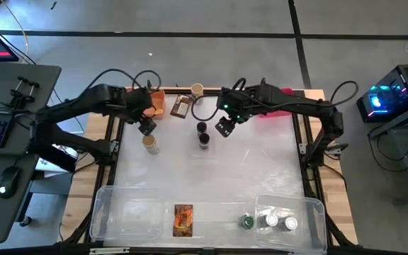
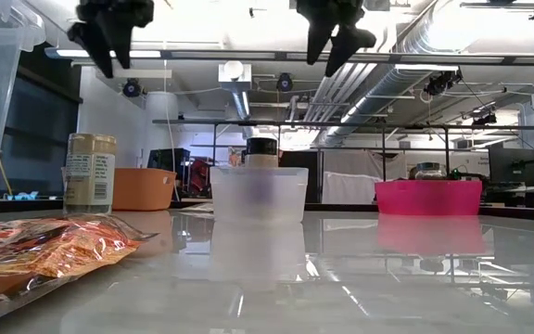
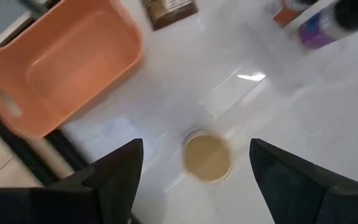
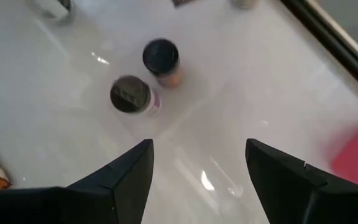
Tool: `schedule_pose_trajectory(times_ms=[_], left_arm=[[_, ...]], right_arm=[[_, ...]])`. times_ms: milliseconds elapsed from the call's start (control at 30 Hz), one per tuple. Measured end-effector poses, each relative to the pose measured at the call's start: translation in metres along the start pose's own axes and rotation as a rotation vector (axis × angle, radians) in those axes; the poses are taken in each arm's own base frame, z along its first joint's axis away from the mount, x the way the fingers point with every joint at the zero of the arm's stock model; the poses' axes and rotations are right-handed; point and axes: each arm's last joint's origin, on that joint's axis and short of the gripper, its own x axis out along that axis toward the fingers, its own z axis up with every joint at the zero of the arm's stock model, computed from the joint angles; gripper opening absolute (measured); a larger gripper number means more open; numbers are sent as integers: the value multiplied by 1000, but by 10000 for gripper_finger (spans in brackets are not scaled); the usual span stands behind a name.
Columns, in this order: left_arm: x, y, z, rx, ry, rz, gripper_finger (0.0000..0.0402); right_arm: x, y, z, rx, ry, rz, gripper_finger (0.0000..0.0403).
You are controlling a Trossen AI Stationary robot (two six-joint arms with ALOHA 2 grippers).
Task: Sort spices by type
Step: Put the bottom gold seasoning bottle into the left transparent bin
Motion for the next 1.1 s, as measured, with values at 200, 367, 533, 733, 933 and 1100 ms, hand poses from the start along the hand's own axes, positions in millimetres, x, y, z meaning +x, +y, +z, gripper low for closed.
schedule_pose_trajectory(times_ms=[200,367,533,733,933,1100], left_arm=[[21,-7,1,-10,72,83,282],[55,-6,-19,-22,131,54,282],[59,-2,-27,2,148,48,282],[58,-6,-22,77,85,5,282],[59,-9,-20,153,85,-72,283],[58,-12,-22,193,88,-78,297]], right_arm=[[1,2,-3,-38,27,3,248],[1,6,-5,-46,27,8,248],[0,9,-4,-46,7,21,248],[0,11,0,-29,-35,44,248],[0,12,0,9,-38,44,248],[0,14,-1,5,-38,47,248]])
